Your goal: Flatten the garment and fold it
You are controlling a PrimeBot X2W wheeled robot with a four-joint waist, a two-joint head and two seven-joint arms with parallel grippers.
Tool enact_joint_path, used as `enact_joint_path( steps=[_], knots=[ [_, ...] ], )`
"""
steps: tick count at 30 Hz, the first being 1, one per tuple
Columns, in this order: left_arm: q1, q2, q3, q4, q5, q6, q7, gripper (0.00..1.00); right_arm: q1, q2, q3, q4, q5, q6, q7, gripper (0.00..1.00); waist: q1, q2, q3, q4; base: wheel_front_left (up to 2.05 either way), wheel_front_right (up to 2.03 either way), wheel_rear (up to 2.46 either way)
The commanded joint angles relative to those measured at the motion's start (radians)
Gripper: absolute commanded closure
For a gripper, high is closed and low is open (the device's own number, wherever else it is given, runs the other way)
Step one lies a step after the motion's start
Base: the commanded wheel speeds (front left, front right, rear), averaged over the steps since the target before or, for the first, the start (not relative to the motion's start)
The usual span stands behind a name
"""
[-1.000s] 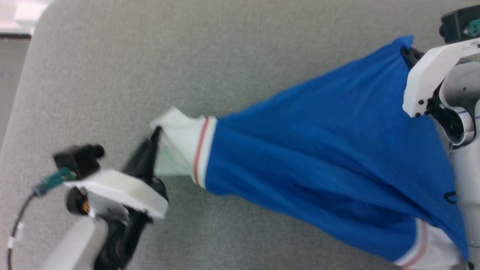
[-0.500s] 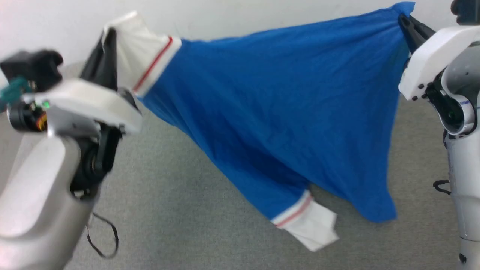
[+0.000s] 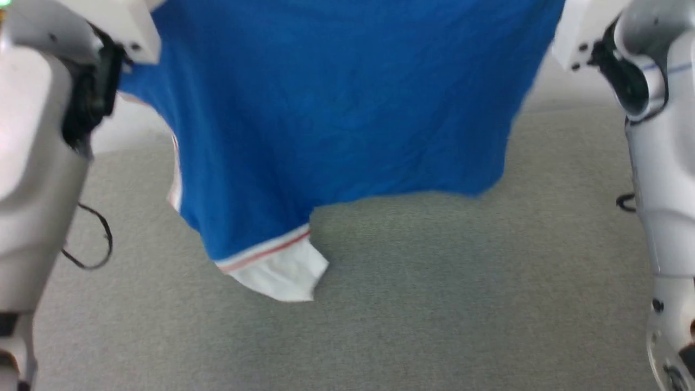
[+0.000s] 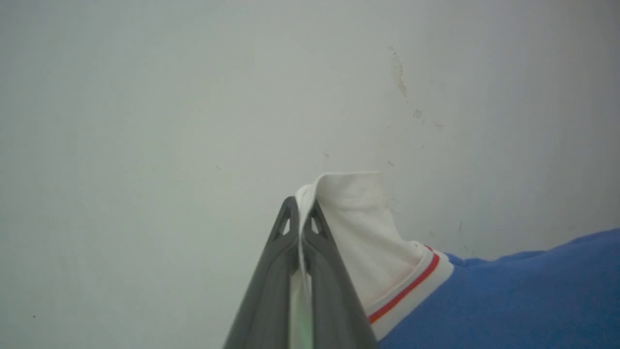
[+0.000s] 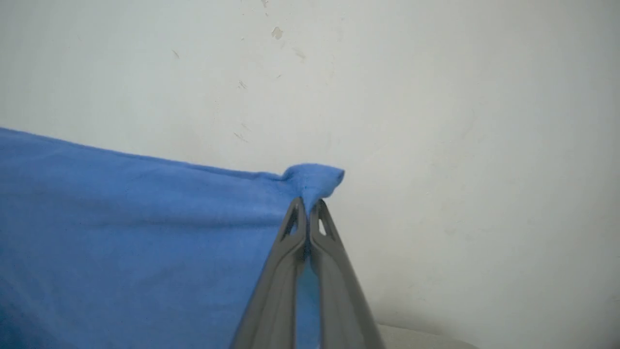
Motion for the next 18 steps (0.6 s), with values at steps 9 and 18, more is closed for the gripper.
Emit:
enact_joint_path(
  steps=[9, 18],
  knots=[
    [-0.229, 0.006, -0.005, 0.166, 0.058, -0.037, -0.011, 1.00, -0.190, 0.037, -0.024, 0.164, -0.095, -0.002, -0.059, 1.00, 0.0002, 0.0000, 0.104, -0.055, 0.00, 0.00, 0.00],
    [-0.413, -0.028, 0.017, 0.223, 0.080, -0.053, -0.109, 1.00, -0.358, 0.058, -0.093, 0.252, -0.193, -0.002, -0.135, 1.00, 0.0002, 0.0000, 0.303, -0.057, 0.00, 0.00, 0.00]
  ],
)
